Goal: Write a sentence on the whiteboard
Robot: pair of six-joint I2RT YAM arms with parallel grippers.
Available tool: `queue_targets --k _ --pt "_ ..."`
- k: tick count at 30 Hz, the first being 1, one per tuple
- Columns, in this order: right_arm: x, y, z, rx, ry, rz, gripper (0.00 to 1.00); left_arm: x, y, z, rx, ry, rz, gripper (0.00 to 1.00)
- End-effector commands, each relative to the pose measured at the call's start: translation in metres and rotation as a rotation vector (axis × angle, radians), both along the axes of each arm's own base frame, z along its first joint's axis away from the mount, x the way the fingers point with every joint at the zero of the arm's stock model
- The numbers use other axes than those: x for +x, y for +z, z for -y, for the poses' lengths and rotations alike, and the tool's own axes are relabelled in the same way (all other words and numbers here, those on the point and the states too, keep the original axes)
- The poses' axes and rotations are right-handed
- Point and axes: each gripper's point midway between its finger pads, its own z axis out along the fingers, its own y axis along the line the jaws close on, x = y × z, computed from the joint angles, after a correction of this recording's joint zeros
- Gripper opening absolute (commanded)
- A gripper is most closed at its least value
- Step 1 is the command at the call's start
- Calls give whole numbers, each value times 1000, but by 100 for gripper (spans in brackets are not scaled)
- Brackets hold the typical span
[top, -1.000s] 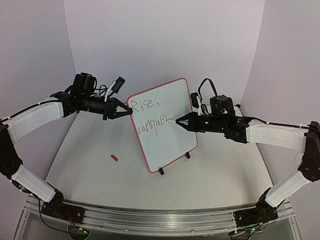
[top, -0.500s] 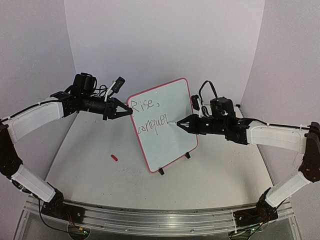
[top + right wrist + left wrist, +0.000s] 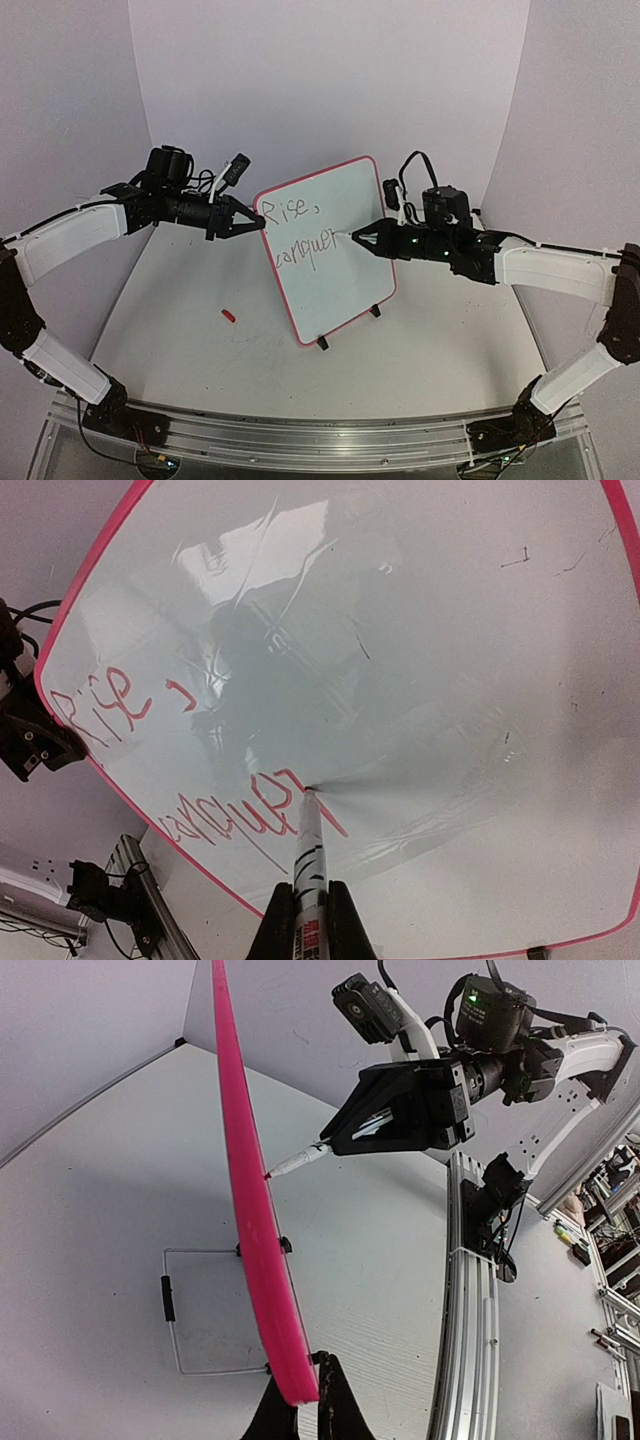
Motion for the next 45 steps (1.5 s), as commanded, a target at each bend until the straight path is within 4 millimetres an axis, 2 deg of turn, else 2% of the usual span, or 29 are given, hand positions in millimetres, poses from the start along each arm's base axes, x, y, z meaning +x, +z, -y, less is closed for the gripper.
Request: queue_targets --k 1,12,15,17,20,25,29,33,41,45 --pt "10 26 7 32 -59 66 0 -24 -43 4 108 -60 -125 0" --pt "8 26 8 35 -57 61 0 -25 -42 4 109 -60 -125 0" --pt "4 31 10 44 -46 71 0 -25 -42 4 108 -60 -124 0" --pt "-2 37 11 54 -32 84 0 -25 -43 4 109 -59 -124 0" --pt "-22 52 9 77 60 106 0 -25 -42 4 110 -58 -123 0" --pt "-43 52 17 14 121 97 0 -25 -42 4 107 -60 -124 0" --pt "-46 51 28 -12 110 94 0 -25 -42 4 106 -61 -124 0" --pt "-46 45 31 -21 131 83 0 -26 -42 5 107 -64 -125 0" --pt "-37 27 35 -30 193 53 0 -26 -45 6 114 -63 -129 0" --pt "-30 29 37 -11 218 60 0 -25 -47 6 119 -63 -133 0"
